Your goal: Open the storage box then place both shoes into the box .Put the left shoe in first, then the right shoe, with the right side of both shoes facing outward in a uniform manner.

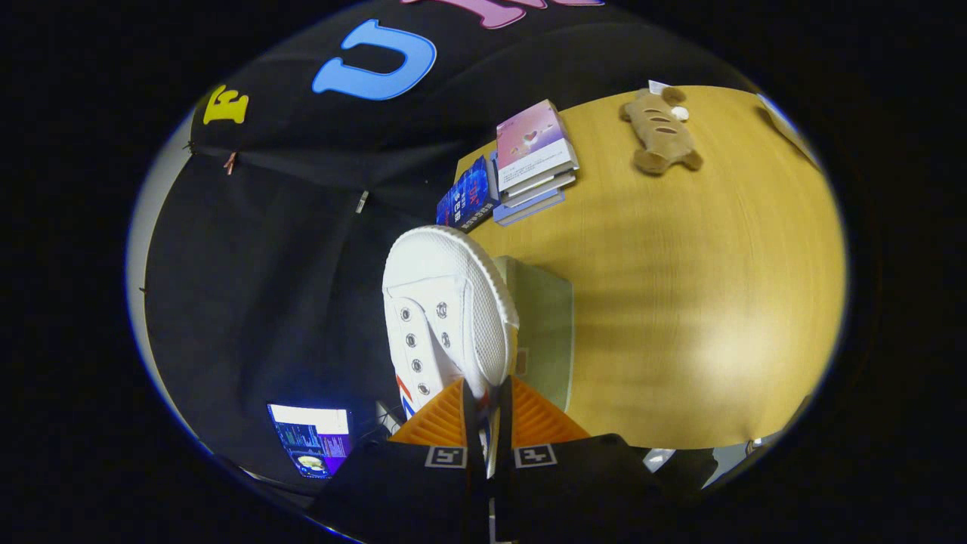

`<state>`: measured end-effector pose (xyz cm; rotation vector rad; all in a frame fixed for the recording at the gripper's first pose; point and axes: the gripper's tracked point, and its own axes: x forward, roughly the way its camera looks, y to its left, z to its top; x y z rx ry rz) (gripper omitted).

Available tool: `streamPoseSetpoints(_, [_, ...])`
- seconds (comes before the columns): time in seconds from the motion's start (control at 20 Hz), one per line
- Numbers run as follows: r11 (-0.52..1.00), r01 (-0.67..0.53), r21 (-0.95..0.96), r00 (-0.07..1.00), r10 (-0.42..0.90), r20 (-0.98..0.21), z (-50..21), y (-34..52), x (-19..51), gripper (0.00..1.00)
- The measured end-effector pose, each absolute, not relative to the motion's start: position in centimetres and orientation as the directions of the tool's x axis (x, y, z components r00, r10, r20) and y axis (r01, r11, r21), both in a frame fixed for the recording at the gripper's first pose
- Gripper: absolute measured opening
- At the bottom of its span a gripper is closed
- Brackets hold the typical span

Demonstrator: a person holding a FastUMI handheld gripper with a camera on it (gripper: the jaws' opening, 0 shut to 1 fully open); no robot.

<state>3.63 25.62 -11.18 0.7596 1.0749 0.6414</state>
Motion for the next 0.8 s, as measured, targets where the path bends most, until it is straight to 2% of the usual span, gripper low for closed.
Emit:
streamPoseSetpoints(0.2, [0.637,-0.103,0.764,0.302,0.752,-0.586,-13.1,31.9,3.9,0.08])
streamPoseSetpoints(0.45, [0.790,-0.092,0.607,0.291,0.604,-0.742,-18.4,34.8,5.4,0.08])
streamPoseSetpoints(0.8, [0.903,-0.071,0.424,0.237,0.429,-0.872,-23.3,36.8,6.0,0.08])
